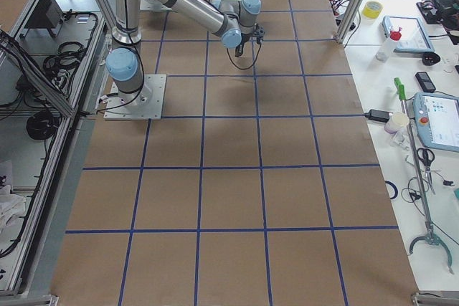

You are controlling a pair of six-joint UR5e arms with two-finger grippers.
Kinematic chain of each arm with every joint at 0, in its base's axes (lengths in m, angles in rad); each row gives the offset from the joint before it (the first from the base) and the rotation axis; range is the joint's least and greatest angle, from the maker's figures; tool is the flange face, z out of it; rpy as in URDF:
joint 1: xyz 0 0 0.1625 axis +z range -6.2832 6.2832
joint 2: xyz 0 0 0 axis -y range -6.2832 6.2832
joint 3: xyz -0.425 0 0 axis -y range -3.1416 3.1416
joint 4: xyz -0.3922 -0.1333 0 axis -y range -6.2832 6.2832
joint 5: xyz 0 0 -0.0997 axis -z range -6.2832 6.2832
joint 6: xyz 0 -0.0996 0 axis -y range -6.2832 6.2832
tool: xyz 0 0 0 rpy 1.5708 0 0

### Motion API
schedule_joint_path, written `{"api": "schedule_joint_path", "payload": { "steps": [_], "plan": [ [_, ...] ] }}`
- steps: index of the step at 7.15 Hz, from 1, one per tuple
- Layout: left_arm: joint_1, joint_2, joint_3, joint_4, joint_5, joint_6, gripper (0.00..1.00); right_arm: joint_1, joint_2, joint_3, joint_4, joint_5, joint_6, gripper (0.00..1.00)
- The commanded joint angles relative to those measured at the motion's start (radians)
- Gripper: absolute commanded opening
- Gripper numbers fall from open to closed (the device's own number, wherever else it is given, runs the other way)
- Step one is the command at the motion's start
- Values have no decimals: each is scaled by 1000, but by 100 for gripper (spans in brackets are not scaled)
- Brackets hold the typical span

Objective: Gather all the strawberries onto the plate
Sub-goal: 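Place strawberry on plate with left gripper while right drops its strawberry nearby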

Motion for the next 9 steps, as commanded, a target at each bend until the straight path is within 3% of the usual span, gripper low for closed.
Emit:
{"api": "schedule_joint_path", "payload": {
  "steps": [1,2,5,6,7,8,9],
  "plan": [
    [109,44,38,-95,124,54,0,117,66,-4,-194,114,115,2],
    [175,45,23,-95,134,97,0,144,94,-12,-211,176,118,2],
    [280,29,-46,-63,125,242,0,155,106,-29,-214,209,121,18],
    [283,24,-69,-60,135,246,0,155,106,-29,-214,197,121,96],
    [286,25,-91,-60,170,249,18,155,105,-30,-212,191,119,100],
    [286,33,-91,-57,184,246,77,155,102,-36,-206,186,118,100],
    [286,35,-82,-53,171,244,79,155,100,-64,-186,185,118,100]
  ]
}}
